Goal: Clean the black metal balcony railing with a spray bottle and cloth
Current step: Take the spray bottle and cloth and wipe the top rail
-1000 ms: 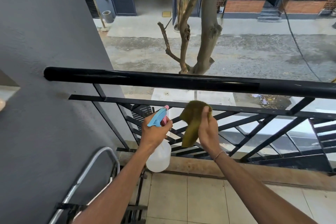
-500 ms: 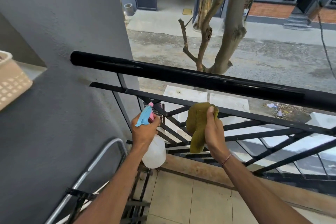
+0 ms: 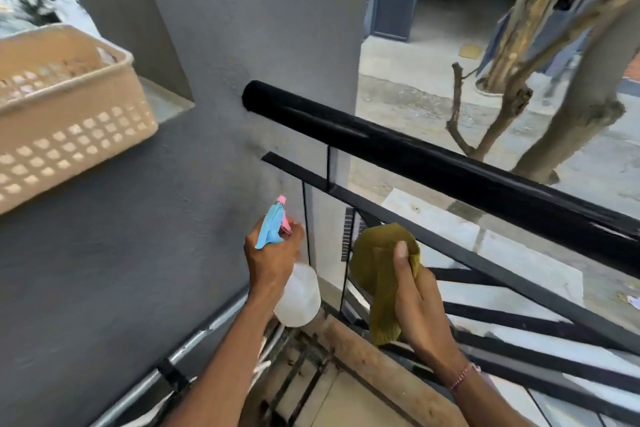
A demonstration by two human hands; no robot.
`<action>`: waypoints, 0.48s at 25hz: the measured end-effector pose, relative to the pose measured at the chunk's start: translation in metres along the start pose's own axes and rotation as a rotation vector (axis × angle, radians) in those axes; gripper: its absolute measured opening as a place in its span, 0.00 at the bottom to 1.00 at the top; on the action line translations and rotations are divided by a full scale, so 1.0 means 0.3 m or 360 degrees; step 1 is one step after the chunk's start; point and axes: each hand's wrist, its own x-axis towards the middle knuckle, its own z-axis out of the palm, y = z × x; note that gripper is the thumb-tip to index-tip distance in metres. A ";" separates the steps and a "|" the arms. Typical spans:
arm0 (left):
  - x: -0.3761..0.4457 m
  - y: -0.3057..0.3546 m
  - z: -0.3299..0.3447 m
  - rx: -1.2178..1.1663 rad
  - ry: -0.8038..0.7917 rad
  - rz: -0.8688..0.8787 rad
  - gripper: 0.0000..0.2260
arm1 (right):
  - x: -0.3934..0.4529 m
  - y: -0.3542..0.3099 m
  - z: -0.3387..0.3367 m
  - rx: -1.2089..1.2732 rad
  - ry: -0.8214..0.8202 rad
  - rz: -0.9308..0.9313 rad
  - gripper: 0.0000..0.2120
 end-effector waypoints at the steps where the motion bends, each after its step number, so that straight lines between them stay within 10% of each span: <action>1: 0.036 -0.010 0.002 -0.0020 0.0027 0.0013 0.09 | 0.024 0.005 0.018 -0.0014 -0.0052 -0.0043 0.18; 12: 0.254 -0.073 -0.018 0.0008 0.0182 0.0175 0.09 | 0.193 0.014 0.215 -0.0086 -0.0224 -0.0172 0.16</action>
